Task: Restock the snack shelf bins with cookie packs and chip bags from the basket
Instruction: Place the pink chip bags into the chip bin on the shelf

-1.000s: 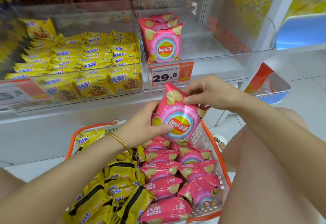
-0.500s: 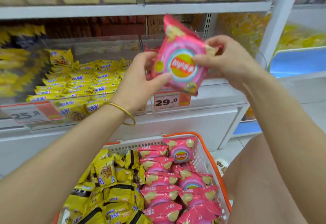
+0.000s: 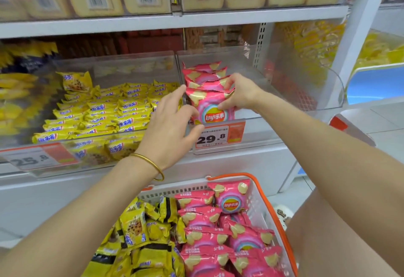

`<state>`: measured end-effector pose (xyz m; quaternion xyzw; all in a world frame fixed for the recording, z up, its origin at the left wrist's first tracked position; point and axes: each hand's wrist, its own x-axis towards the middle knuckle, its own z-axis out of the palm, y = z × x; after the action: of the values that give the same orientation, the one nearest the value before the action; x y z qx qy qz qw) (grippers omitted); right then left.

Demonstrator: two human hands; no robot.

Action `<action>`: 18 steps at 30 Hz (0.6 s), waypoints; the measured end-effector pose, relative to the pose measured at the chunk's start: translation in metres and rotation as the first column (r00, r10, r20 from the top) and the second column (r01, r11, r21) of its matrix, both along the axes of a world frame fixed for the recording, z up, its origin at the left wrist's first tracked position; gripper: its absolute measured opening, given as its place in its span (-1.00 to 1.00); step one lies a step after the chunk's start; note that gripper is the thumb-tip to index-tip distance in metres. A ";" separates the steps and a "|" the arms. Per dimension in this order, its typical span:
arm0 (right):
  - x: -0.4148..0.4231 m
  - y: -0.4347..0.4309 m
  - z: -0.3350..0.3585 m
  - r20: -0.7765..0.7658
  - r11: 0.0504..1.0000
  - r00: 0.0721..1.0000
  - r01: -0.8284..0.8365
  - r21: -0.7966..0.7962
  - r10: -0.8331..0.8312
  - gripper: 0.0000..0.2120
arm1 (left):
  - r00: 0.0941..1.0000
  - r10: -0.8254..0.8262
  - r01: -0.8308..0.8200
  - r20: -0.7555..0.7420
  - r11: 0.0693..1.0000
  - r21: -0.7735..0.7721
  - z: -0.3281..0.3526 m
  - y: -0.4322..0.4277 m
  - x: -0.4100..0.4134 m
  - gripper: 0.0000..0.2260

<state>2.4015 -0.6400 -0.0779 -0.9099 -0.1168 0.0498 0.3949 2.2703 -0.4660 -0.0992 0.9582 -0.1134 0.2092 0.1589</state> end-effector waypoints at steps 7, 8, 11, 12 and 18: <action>-0.008 -0.014 0.007 0.045 0.999 0.998 -0.032 -0.012 0.033 -0.32 | 0.988 -0.035 0.029 0.151 0.999 0.042 -0.006 -0.005 -0.015 -0.73; -0.009 -0.016 0.007 0.080 0.998 0.996 -0.029 -0.050 0.033 -0.29 | 0.985 -0.050 0.043 0.168 0.998 0.046 -0.008 -0.007 -0.017 -0.74; -0.015 -0.022 0.009 0.188 0.995 0.982 0.003 -0.100 0.016 -0.24 | 0.974 -0.101 0.089 0.204 0.994 0.068 -0.015 -0.013 -0.024 -0.77; -0.018 -0.024 0.010 0.225 0.995 0.974 0.012 -0.102 0.012 -0.24 | 0.970 -0.120 0.105 0.212 0.991 0.080 -0.017 -0.015 -0.026 -0.78; -0.030 -0.032 0.010 0.343 0.963 0.937 0.024 -0.267 0.071 -0.44 | 0.958 -0.171 0.143 0.229 0.980 0.136 -0.032 -0.022 -0.031 -0.80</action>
<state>2.3710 -0.6717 -0.0677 -0.9476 -0.1883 -0.0926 0.2410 2.2395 -0.4882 -0.1310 0.9216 -0.2198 0.3030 0.1032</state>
